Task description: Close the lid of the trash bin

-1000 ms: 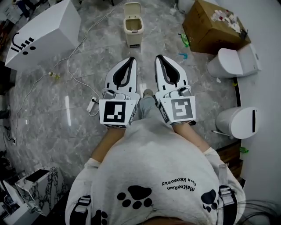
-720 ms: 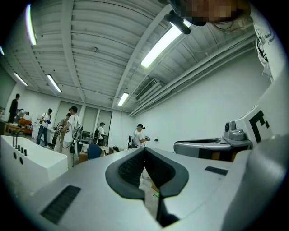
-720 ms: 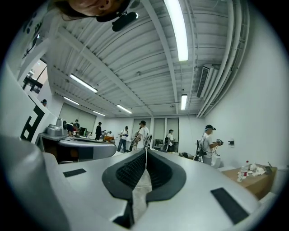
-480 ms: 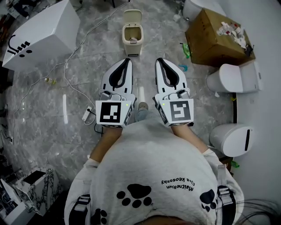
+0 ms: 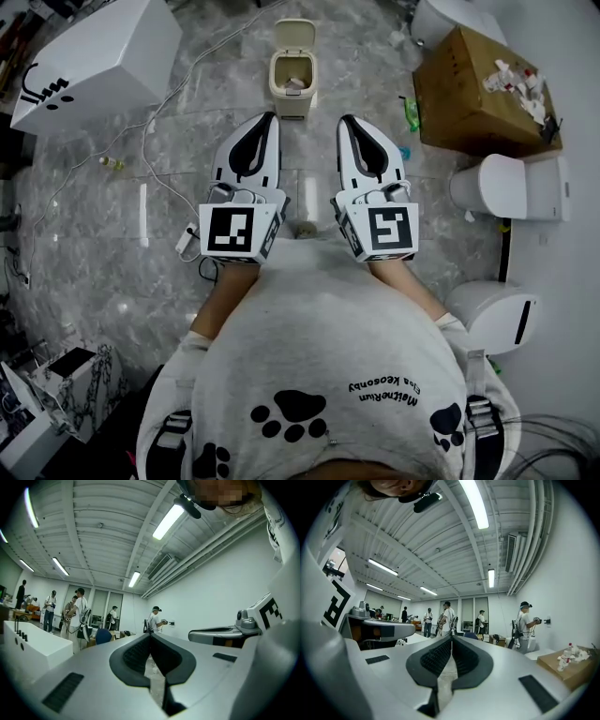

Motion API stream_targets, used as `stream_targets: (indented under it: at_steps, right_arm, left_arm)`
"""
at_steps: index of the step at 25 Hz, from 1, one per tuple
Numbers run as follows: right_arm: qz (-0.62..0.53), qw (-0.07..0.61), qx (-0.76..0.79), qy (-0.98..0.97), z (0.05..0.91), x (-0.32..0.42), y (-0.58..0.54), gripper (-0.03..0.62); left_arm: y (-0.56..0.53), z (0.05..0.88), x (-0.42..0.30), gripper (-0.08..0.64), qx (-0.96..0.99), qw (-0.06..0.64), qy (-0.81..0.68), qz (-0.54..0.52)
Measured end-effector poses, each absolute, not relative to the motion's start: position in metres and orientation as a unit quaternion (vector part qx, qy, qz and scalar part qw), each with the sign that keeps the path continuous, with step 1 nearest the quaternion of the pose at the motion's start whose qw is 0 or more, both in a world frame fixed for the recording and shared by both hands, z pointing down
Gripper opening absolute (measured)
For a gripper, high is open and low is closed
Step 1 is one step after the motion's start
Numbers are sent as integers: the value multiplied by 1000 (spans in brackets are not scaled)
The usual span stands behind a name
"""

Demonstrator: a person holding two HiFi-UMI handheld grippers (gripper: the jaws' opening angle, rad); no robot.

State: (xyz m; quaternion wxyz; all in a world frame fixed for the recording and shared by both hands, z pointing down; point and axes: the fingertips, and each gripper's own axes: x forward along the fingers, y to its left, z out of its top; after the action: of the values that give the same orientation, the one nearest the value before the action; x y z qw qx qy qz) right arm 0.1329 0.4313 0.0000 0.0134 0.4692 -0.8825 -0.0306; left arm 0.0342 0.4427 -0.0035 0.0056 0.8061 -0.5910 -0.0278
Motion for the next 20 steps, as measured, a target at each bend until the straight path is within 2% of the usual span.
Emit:
stream_targets:
  at_steps: [10, 20]
  right_arm:
    - [-27, 23, 482, -876, 17, 115, 355, 32]
    - [-39, 33, 501, -864, 23, 56, 172, 32]
  left_arm:
    - [362, 18, 8, 20, 811, 24, -583, -29]
    - [167, 31, -42, 20, 836, 30, -548, -27]
